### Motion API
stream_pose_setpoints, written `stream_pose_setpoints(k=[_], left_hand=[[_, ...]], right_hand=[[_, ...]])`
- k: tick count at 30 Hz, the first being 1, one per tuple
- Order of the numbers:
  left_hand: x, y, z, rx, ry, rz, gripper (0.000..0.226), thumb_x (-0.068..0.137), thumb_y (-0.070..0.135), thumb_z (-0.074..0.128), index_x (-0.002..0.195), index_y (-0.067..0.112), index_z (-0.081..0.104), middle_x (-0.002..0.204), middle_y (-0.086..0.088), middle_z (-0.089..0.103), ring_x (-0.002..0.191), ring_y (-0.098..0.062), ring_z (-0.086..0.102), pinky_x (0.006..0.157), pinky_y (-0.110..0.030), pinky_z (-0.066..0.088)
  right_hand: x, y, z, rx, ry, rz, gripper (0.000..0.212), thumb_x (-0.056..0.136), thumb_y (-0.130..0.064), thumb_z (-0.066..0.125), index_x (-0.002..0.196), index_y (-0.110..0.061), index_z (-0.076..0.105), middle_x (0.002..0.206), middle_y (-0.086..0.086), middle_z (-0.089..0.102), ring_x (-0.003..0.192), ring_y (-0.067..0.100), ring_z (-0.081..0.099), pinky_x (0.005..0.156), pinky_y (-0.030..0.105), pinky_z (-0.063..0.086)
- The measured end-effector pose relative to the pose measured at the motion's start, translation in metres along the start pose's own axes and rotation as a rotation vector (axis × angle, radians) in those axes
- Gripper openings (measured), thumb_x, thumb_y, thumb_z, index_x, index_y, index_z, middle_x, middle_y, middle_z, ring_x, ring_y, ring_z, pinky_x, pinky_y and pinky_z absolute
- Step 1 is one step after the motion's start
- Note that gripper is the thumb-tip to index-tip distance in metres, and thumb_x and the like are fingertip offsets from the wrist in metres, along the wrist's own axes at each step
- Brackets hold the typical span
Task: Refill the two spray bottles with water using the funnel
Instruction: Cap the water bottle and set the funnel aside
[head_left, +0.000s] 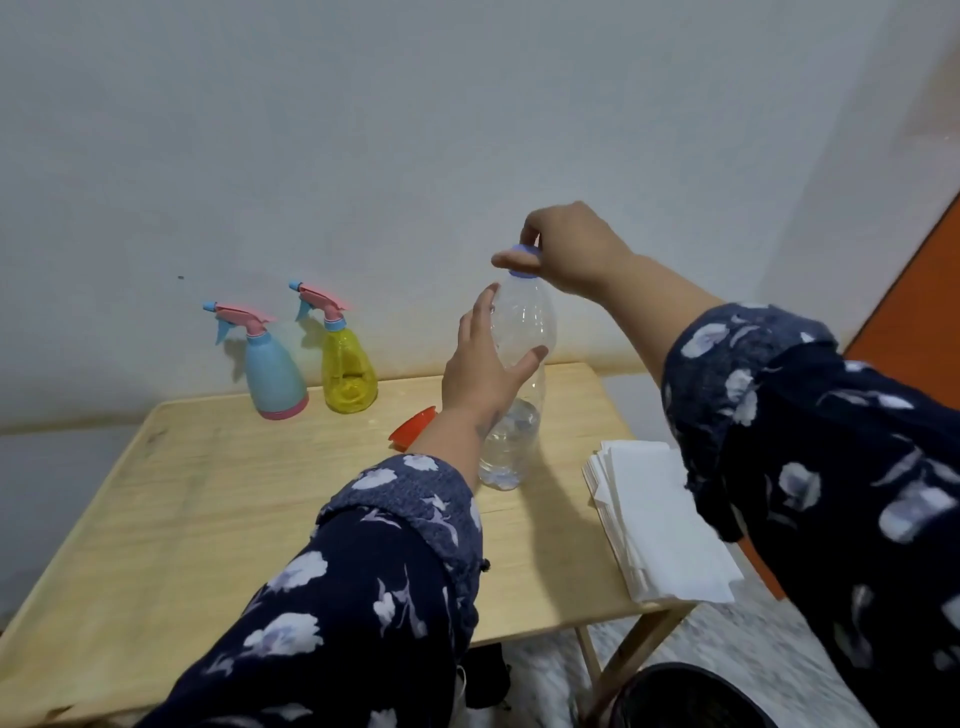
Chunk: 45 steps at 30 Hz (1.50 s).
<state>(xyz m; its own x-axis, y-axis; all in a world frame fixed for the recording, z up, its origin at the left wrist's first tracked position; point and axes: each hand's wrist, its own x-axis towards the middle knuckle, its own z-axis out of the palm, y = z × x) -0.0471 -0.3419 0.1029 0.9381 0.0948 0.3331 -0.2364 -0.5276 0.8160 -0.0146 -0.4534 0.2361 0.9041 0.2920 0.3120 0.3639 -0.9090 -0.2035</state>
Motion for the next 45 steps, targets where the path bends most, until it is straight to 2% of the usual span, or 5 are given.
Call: stream_pose_setpoints(k=[7, 16, 21, 28, 45], left_hand=[[-0.002, -0.003, -0.001, -0.037, -0.002, -0.006, 0.084, 0.084, 0.043, 0.07, 0.148, 0.044, 0.015, 0.15, 0.008, 0.033, 0.127, -0.023, 0.049, 0.096, -0.038, 0.047], [-0.004, -0.001, 0.0, -0.013, 0.017, -0.001, 0.085, 0.084, 0.047, 0.069, 0.149, 0.044, 0.015, 0.151, 0.012, 0.032, 0.126, -0.018, 0.051, 0.085, -0.031, 0.046], [-0.003, -0.004, -0.003, -0.038, 0.001, 0.001, 0.084, 0.082, 0.046, 0.071, 0.147, 0.046, 0.017, 0.148, 0.011, 0.035, 0.126, -0.017, 0.051, 0.091, -0.035, 0.047], [-0.009, 0.004, 0.003, 0.018, 0.062, 0.003, 0.087, 0.08, 0.051, 0.072, 0.148, 0.044, 0.018, 0.149, 0.013, 0.035, 0.121, -0.014, 0.054, 0.084, -0.037, 0.052], [-0.005, -0.003, -0.001, -0.075, -0.019, 0.009, 0.095, 0.078, 0.042, 0.078, 0.15, 0.043, 0.015, 0.148, 0.007, 0.035, 0.13, -0.017, 0.046, 0.089, -0.029, 0.043]], right_hand=[[-0.009, 0.016, 0.018, 0.944, -0.223, 0.175, 0.049, 0.095, -0.018, 0.056, 0.142, -0.011, 0.042, 0.135, 0.002, 0.056, 0.121, 0.012, 0.052, 0.099, 0.026, 0.034], [-0.009, 0.01, 0.044, 0.836, 0.191, 0.25, 0.043, 0.073, -0.04, 0.08, 0.101, -0.013, 0.062, 0.099, 0.005, 0.07, 0.092, 0.016, 0.067, 0.083, 0.029, 0.054], [-0.018, 0.015, 0.041, 1.003, -0.059, 0.184, 0.044, 0.091, -0.035, 0.061, 0.131, -0.019, 0.051, 0.118, 0.003, 0.066, 0.106, 0.007, 0.062, 0.1, 0.026, 0.042], [-0.021, 0.001, 0.054, 0.895, 0.287, 0.274, 0.033, 0.08, -0.036, 0.074, 0.094, -0.016, 0.051, 0.093, -0.003, 0.063, 0.084, 0.012, 0.059, 0.074, 0.023, 0.048], [-0.025, 0.009, 0.055, 0.889, 0.166, 0.199, 0.033, 0.089, -0.041, 0.061, 0.114, -0.021, 0.055, 0.109, -0.005, 0.063, 0.1, 0.011, 0.06, 0.079, 0.02, 0.044]])
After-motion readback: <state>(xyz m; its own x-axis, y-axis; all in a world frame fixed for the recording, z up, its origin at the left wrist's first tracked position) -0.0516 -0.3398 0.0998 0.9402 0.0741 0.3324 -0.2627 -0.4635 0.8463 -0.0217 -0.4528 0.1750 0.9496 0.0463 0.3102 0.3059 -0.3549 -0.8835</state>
